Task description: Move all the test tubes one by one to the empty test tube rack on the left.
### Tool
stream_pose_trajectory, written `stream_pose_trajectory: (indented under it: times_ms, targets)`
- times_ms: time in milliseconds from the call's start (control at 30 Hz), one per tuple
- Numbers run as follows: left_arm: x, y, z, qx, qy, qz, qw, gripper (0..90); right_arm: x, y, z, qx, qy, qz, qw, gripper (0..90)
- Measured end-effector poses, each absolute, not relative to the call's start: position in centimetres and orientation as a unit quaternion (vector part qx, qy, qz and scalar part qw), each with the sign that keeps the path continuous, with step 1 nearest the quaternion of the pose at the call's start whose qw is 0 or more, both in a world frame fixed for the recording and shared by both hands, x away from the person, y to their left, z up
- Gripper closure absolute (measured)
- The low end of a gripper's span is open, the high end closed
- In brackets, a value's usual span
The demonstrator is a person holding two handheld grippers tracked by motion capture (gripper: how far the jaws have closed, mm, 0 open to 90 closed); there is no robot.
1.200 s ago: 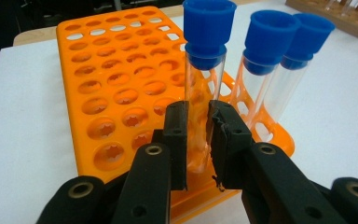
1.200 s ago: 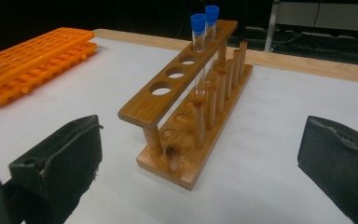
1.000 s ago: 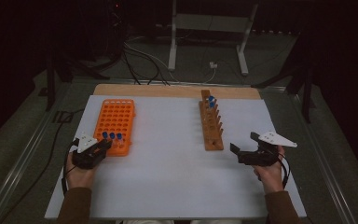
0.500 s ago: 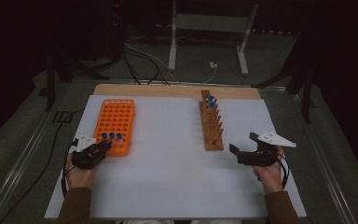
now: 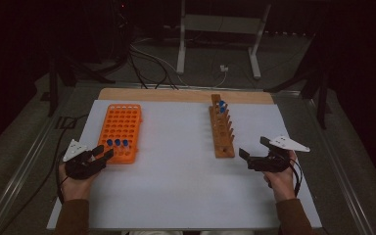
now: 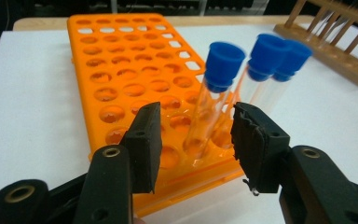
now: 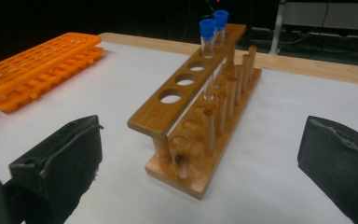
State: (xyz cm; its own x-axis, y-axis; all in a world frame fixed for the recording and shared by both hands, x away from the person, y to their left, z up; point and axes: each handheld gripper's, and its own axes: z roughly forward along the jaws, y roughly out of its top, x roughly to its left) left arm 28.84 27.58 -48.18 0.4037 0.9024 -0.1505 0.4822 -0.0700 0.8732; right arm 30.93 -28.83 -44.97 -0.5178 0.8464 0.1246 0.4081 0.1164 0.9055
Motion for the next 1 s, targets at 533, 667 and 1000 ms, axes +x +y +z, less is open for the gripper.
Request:
stream_pose_trajectory:
  times_ms: [533,667,1000]
  targets:
    - [27.2,26.7,-47.1,0.690,0.498,0.236,0.470,0.5,34.8,-25.9,-42.8,0.434,0.724,0.485,0.230,2.1]
    - [27.4,26.6,-47.3,0.691,0.499,0.237,0.466,0.5,36.4,-25.0,-42.6,0.437,0.729,0.476,0.225,5.7]
    - [27.4,26.4,-47.4,0.685,0.500,0.238,0.473,0.6,40.1,-23.1,-42.1,0.441,0.739,0.455,0.228,14.2]
